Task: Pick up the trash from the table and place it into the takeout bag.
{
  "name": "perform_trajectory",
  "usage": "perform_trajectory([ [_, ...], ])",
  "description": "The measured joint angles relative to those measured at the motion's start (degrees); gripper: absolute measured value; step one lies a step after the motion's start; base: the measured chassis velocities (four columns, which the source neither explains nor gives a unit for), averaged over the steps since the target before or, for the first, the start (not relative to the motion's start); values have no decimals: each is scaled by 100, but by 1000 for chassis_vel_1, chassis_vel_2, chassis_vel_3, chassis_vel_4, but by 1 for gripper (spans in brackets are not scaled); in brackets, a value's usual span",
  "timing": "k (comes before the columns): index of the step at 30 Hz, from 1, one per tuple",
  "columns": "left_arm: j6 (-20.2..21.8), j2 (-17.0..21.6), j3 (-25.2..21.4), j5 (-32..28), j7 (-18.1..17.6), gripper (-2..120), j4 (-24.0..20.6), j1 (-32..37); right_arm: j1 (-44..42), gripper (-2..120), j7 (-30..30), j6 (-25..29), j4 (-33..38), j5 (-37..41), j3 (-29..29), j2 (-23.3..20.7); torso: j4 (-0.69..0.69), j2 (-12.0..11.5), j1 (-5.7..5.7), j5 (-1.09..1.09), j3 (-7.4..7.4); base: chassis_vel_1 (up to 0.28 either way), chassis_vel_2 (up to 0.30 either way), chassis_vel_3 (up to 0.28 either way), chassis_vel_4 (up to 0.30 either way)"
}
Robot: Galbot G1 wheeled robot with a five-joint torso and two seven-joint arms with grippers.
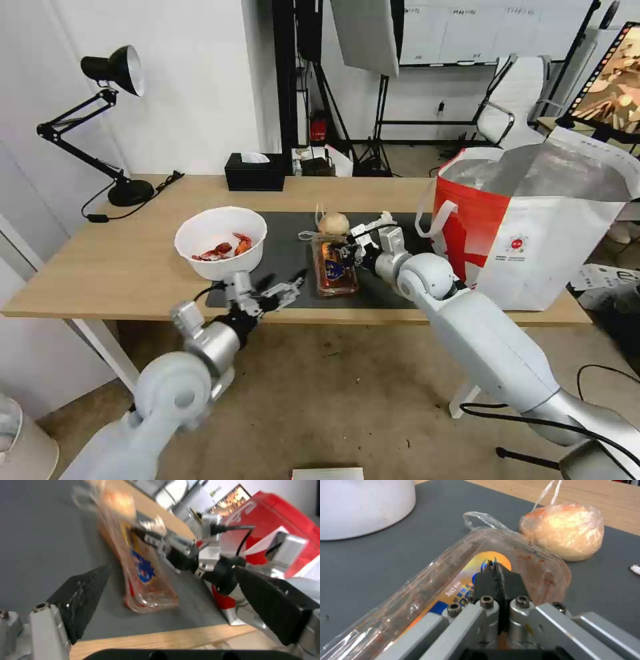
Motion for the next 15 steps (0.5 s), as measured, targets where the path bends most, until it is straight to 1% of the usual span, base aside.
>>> perform_trajectory([
  [2,30,-120,260,-394,-81,100,357,-397,-1,0,39,0,26,3,-16,-11,-1,0,1,1,0,0,0,0,0],
  [3,30,-120,260,-394,-81,100,357,-397,-1,0,39,0,26,3,-16,-11,-1,0,1,1,0,0,0,0,0],
  [5,56,-249,457,-667,-179,100,641,-742,-26,0,79,3,69,9,-16,-25,-1,0,0,2,0,0,0,0,0],
  [7,59,-287,502,-695,-204,100,724,-825,-36,0,96,5,82,12,-16,-28,-1,0,0,2,0,0,0,0,0],
  [9,69,-412,572,-738,-303,100,1037,-1048,-80,0,153,11,115,42,2,-31,0,0,0,2,0,0,0,0,0],
  [10,69,-412,572,-738,-303,100,1037,-1048,-80,0,153,11,115,42,2,-31,0,0,0,2,0,0,0,0,0],
  [12,94,-479,580,-759,-411,100,1311,-1176,-106,0,189,19,138,55,17,-32,-1,0,0,1,0,0,0,0,0],
  [15,113,-487,582,-780,-440,100,1404,-1212,-107,0,206,21,146,69,19,-34,0,0,0,1,0,0,0,0,0],
])
